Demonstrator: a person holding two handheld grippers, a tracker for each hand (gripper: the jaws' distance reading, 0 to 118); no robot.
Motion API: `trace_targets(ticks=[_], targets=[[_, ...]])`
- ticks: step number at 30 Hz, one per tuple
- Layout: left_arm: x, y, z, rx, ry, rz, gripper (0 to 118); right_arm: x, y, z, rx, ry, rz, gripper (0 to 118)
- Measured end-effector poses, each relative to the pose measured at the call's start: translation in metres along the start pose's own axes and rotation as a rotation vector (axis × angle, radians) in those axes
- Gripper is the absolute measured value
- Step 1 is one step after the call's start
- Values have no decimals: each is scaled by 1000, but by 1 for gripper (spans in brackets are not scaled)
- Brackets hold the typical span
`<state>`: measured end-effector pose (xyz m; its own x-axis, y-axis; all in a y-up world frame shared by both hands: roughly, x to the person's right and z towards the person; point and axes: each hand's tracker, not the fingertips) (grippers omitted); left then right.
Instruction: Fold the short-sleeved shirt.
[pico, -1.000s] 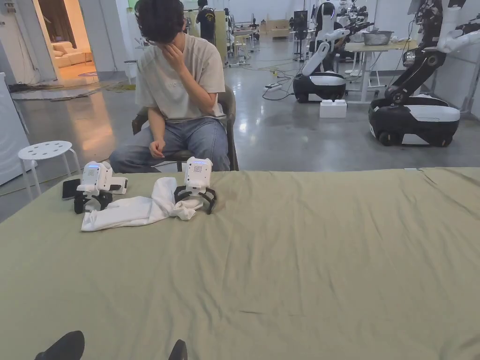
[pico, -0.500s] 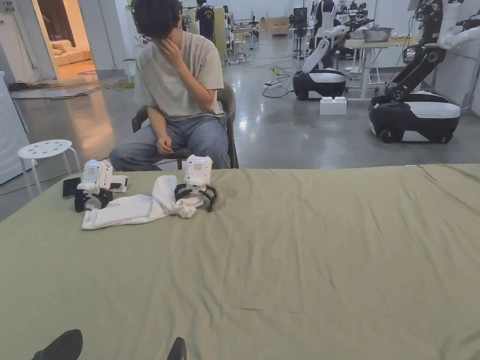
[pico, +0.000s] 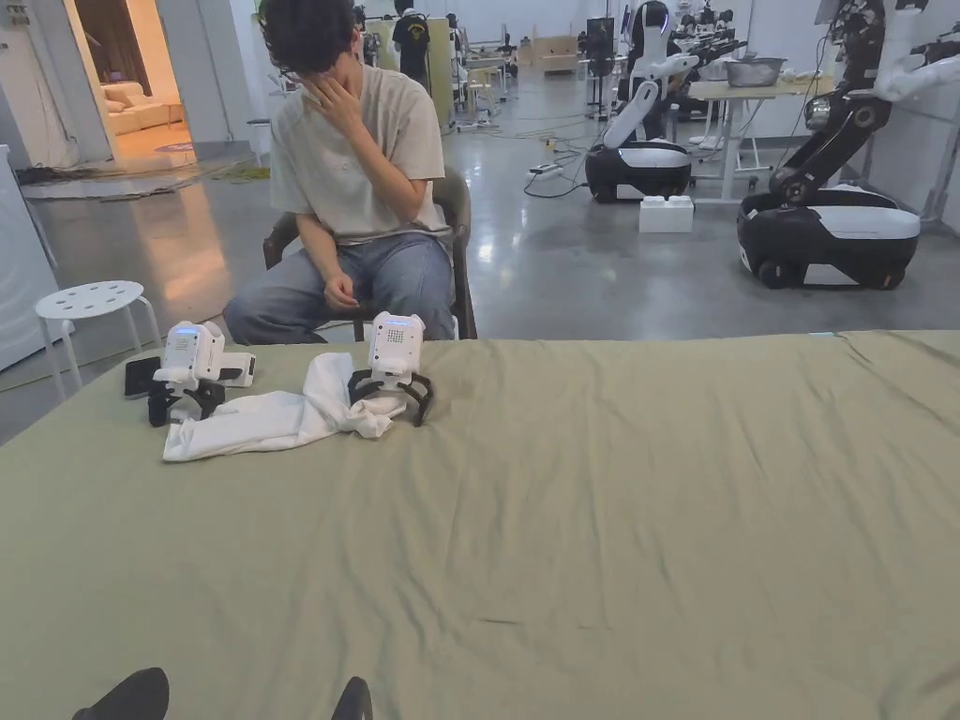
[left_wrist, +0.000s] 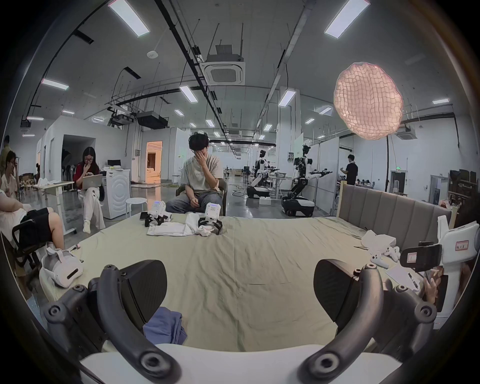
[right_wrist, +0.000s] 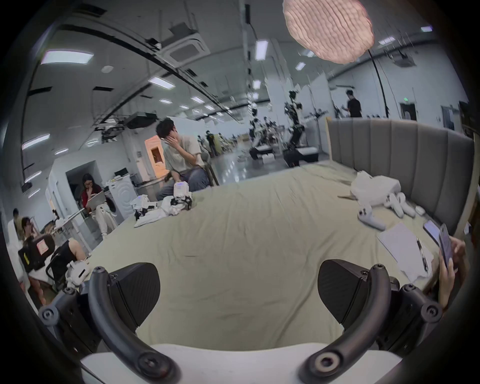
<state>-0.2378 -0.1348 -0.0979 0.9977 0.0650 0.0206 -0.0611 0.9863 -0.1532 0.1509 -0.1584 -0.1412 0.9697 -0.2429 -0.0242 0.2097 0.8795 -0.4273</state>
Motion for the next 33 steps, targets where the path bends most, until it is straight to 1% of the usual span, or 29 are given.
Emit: trace_targets(ticks=[2, 4, 6, 8, 10, 11, 13, 20, 24, 33], targets=[[0, 0, 0, 2, -1, 4, 114, -3, 0, 0, 8, -11, 2, 117], [1, 0, 1, 1, -8, 7, 114, -5, -2, -1, -4, -48, 18, 117], [0, 1, 1, 1, -12, 10, 114, -5, -5, -2, 5, -59, 38, 117], [0, 1, 0, -6, -14, 19, 114, -11, -6, -2, -3, -107, 53, 117], [0, 1, 0, -9, -15, 22, 114, -16, -7, -1, -8, -160, 91, 117], [0, 1, 0, -11, -14, 23, 114, -20, -8, -1, -5, -176, 122, 117], [0, 1, -1, -13, -12, 22, 114, -22, -9, -3, -4, -169, 169, 117], [0, -1, -1, -26, -16, 16, 114, -22, -6, -6, -27, -144, 122, 117], [1, -1, -1, -27, -17, 14, 114, -20, -6, -6, -29, -157, 113, 117], [2, -1, -1, -30, -16, 12, 114, -6, -1, -2, -14, -143, 19, 117]])
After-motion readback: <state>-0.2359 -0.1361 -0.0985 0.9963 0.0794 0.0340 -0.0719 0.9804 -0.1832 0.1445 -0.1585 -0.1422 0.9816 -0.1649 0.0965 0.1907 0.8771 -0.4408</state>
